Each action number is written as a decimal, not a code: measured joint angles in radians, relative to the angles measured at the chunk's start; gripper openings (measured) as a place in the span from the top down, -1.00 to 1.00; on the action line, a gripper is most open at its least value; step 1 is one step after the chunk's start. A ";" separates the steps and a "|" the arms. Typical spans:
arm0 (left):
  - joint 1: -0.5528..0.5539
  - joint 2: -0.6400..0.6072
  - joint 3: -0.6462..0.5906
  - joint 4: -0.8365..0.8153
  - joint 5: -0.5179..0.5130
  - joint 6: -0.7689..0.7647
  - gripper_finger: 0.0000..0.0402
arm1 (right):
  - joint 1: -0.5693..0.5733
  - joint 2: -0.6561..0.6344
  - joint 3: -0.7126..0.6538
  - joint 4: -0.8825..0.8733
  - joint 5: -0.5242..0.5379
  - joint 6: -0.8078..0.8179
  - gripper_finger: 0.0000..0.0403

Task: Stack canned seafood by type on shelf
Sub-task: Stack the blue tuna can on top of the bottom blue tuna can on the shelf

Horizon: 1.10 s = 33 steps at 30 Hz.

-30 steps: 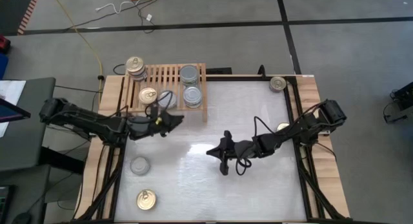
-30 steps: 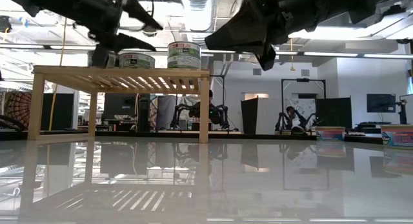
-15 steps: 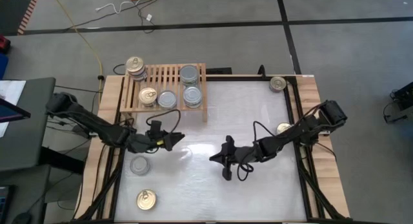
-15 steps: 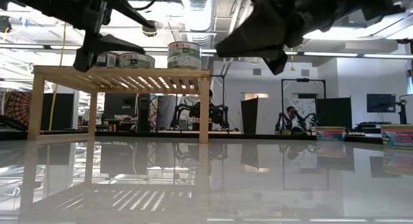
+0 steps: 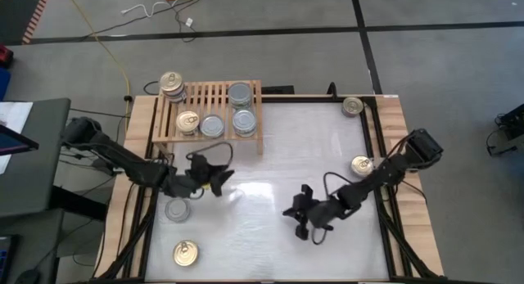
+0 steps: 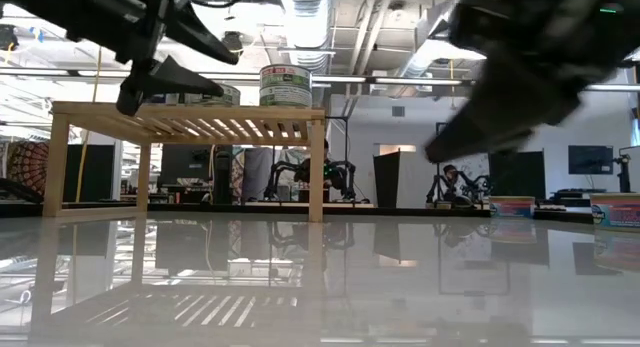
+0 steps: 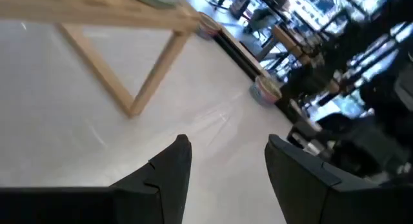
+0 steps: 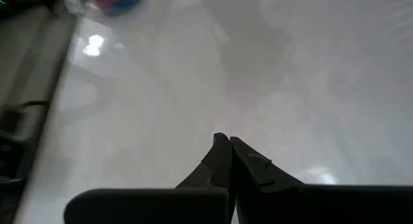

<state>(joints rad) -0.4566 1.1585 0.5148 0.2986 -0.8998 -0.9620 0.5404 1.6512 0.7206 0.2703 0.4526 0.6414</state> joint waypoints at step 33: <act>-0.552 0.546 0.778 -1.130 0.448 -1.075 0.09 | 0.064 -0.002 -0.228 0.305 0.065 0.057 0.87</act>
<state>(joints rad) -1.0088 1.7045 1.2928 -0.8317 -0.4520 -2.0370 0.6044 1.6489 0.4931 0.5751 0.5175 0.6987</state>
